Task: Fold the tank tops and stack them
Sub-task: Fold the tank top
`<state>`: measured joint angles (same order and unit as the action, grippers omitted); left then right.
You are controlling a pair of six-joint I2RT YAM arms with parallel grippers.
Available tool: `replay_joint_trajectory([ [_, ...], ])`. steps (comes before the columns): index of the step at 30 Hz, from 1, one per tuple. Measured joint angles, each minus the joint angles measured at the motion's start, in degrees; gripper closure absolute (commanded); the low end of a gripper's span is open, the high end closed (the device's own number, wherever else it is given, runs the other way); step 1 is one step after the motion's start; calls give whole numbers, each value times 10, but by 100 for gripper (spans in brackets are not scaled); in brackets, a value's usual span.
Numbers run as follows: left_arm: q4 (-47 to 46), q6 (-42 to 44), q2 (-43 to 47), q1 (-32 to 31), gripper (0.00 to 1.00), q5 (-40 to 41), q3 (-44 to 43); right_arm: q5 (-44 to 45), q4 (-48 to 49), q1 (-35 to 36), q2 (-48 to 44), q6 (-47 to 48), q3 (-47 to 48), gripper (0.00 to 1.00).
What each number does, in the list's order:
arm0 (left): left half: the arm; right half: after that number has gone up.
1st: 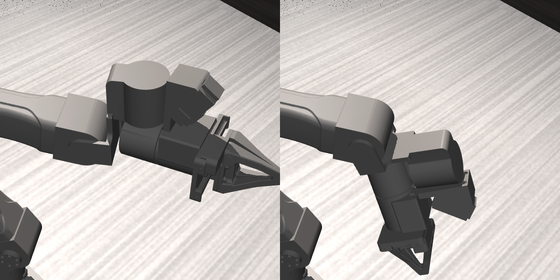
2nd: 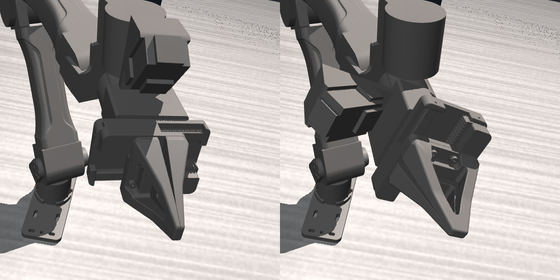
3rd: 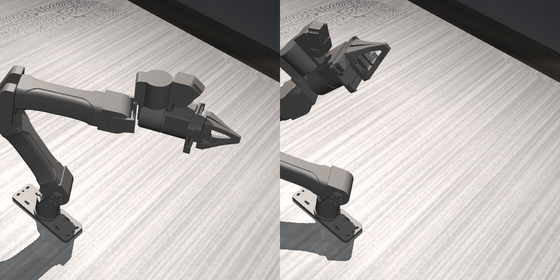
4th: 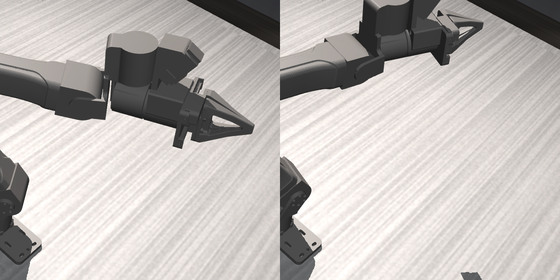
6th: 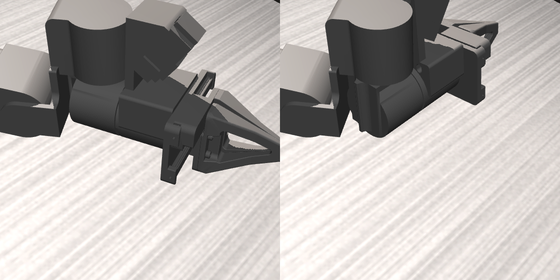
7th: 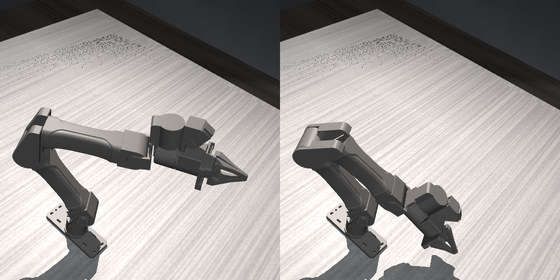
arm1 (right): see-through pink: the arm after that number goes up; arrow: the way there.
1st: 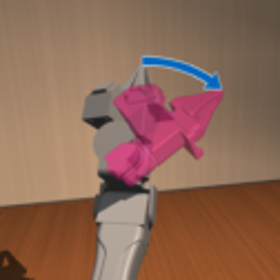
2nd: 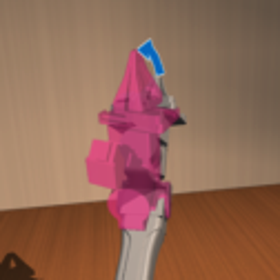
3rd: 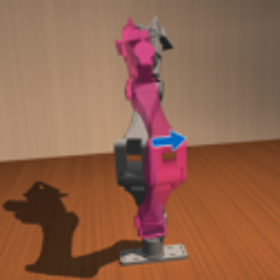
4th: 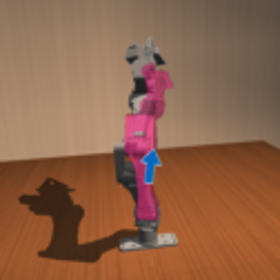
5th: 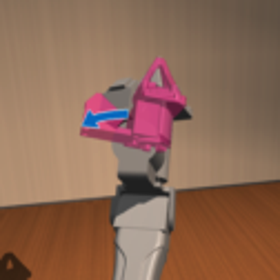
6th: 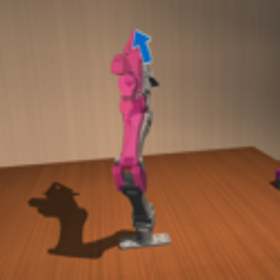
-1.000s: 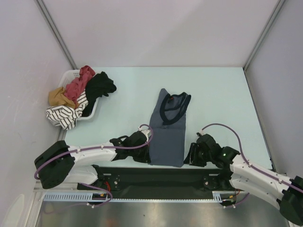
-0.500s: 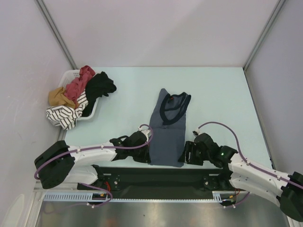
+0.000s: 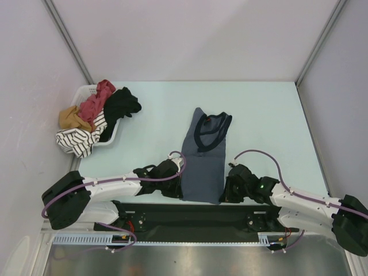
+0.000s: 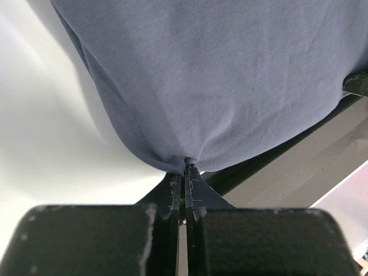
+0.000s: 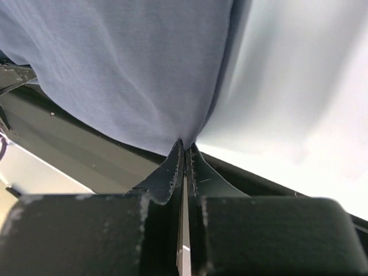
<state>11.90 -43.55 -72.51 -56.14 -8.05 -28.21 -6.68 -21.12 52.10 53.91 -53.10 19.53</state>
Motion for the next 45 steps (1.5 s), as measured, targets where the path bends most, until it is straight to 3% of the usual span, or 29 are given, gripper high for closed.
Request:
replay_joint_trajectory([
  [10,59,1,27,-11,100,5,-35,26,-89,37,-132,-40,5,100],
  [15,99,11,29,-12,100,5,-80,50,-152,38,-152,-39,49,100],
  [22,161,47,29,7,99,14,-217,95,-222,-6,-61,28,215,100],
  [29,186,91,0,102,99,-9,-334,61,-230,-171,19,148,343,100],
  [35,196,119,-89,163,99,-37,-425,5,-212,-276,129,223,424,100],
  [45,203,141,-264,247,99,-99,-558,-60,-178,-355,292,274,536,100],
])
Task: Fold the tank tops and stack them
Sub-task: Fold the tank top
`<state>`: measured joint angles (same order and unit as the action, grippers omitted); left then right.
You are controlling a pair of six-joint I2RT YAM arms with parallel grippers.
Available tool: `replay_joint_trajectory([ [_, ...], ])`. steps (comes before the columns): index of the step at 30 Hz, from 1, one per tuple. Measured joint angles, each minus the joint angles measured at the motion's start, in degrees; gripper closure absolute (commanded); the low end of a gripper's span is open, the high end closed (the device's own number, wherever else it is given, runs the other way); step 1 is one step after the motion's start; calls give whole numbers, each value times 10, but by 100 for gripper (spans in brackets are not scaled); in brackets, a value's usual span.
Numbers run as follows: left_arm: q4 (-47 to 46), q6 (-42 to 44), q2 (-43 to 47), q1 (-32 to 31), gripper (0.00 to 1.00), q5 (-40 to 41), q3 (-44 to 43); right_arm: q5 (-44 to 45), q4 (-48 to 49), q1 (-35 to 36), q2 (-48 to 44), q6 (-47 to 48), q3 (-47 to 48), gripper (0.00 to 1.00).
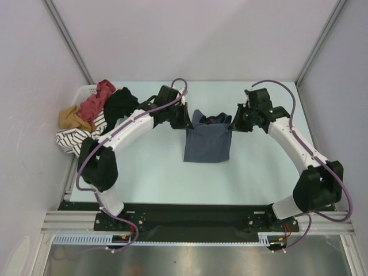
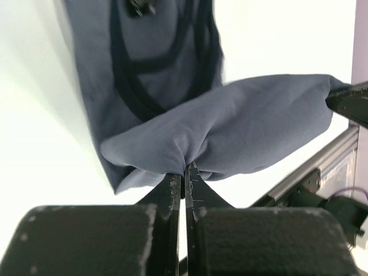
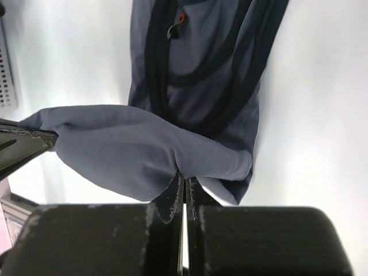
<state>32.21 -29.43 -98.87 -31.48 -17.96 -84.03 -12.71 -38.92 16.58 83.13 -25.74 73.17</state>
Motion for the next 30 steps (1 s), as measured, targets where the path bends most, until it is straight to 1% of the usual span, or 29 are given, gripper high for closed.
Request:
replay_joint_trajectory([
  [9,21,0,-139,28,95,-17,-149,-39,27,-51,141,10,79,99],
  [10,22,0,-154,31,93,-19,-166,-42,31,-56,156,11,91,98],
  [11,21,-1,-169,35,89,-20,-179,-44,35,-59,167,11,99,95],
  [12,21,-1,-184,39,86,-23,-193,-46,34,-62,183,10,114,87],
  [15,23,-7,-233,55,80,-28,-239,-48,42,-71,242,10,169,84],
  [16,22,-8,-254,62,78,-32,-260,-48,42,-74,266,9,196,81],
  [17,21,-12,-274,70,71,-34,-280,-48,47,-76,289,7,217,76],
  [18,19,-15,-296,77,63,-35,-300,-48,52,-79,318,5,245,57],
  [19,17,-20,-311,84,57,-36,-316,-48,55,-82,350,-2,276,46],
  [20,12,-24,-331,92,47,-38,-333,-47,65,-85,379,-4,301,41],
  [21,8,-28,-348,100,41,-39,-348,-47,73,-89,403,-7,319,31],
  [22,3,-33,-362,107,37,-39,-358,-47,80,-91,422,-11,329,29],
  [23,0,-34,-371,113,28,-38,-363,-47,84,-92,433,-13,332,27],
  [24,-2,-35,-374,119,27,-36,-363,-45,85,-94,439,-14,332,28],
  [27,-12,-32,-367,130,28,-32,-355,-45,100,-99,431,-15,307,32],
  [28,-21,-30,-355,131,28,-32,-338,-45,115,-99,418,-15,284,33],
  [29,-29,-30,-341,131,31,-32,-319,-47,132,-98,395,-15,250,35],
  [30,-52,-30,-316,129,34,-33,-284,-49,141,-98,368,-15,213,45],
])
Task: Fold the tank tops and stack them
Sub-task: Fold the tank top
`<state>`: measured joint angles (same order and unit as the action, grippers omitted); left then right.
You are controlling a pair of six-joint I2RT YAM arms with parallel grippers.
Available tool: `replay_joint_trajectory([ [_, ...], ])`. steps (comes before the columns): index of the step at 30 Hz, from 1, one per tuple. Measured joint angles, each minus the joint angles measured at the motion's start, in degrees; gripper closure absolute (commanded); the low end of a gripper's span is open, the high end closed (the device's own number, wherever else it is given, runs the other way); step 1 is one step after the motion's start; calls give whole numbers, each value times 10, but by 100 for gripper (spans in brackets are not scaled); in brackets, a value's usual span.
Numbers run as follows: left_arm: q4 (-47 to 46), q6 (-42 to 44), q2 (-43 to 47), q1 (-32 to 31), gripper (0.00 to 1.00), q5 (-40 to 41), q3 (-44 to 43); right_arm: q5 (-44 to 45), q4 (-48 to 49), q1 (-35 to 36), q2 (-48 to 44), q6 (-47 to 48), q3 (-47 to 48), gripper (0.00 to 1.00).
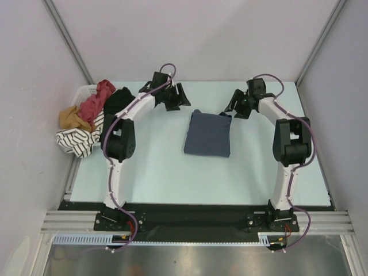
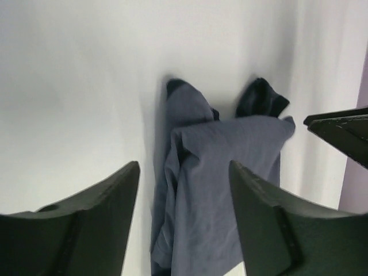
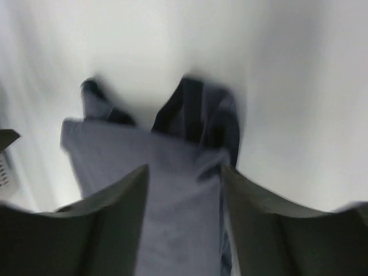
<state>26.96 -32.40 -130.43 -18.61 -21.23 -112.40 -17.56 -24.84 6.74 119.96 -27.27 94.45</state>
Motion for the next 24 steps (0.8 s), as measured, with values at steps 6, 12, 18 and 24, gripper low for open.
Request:
replay_joint_trajectory([
  [6,-85,-8,168,-36,71,-17,217,-82,82,2,-157,-10,-173,86],
  [12,-173,-36,180,-93,100,-71,250,-191,188,8,-127,-37,-185,100],
  [18,-199,-63,26,-92,100,-95,131,-256,280,10,33,-93,-150,100],
  [24,-210,-93,-77,-49,100,-96,100,-319,370,-17,112,-177,-150,100],
])
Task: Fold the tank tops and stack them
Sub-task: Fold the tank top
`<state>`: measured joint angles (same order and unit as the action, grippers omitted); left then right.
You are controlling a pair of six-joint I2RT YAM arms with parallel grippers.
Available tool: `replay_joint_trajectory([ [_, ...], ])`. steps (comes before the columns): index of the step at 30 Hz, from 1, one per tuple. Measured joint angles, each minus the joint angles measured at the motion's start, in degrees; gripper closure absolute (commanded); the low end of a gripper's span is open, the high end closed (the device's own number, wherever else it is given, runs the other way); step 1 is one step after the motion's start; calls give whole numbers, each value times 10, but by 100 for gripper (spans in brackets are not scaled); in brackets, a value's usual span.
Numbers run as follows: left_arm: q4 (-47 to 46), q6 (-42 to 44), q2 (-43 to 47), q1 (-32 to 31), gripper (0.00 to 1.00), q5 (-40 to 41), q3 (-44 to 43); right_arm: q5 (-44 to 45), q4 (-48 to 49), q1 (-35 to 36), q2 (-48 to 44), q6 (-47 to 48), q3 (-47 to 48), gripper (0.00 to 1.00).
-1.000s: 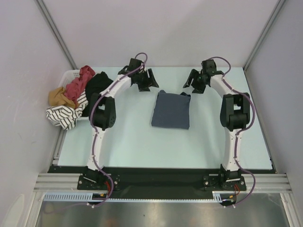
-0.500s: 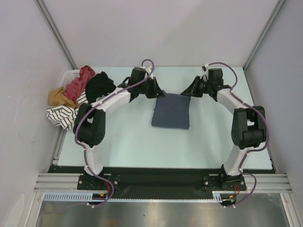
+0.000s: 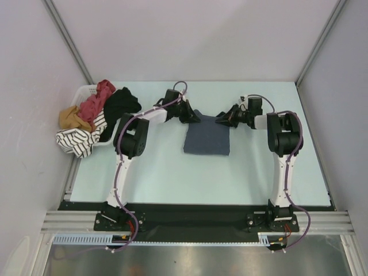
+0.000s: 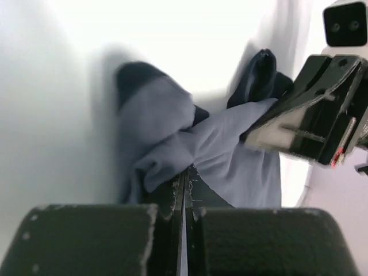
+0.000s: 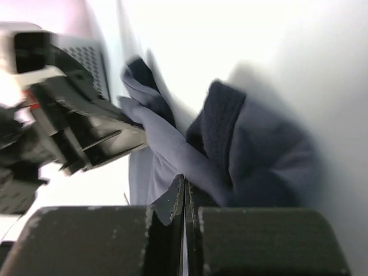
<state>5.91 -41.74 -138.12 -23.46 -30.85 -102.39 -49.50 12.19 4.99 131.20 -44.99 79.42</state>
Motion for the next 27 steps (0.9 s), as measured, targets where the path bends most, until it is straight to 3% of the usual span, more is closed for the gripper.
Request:
replay_joint_trajectory([
  [1,-2,-7,-8,9,100,-16,-2,-2,15,-6,0,-7,-1,100],
  [5,4,-3,-2,28,99,-11,-5,-5,49,-27,-9,-13,-24,83],
  [7,2,3,16,31,99,-1,18,-5,54,-35,-36,-12,-66,81],
  [11,6,21,100,30,100,10,112,-16,53,-30,-124,3,-152,90],
  [19,-59,27,330,-24,100,0,322,-52,22,46,-292,77,-232,92],
  [23,-100,27,358,-68,100,-13,382,-72,26,57,-281,94,-271,97],
  [27,-118,27,314,-72,100,-38,419,-82,52,40,-213,89,-315,99],
])
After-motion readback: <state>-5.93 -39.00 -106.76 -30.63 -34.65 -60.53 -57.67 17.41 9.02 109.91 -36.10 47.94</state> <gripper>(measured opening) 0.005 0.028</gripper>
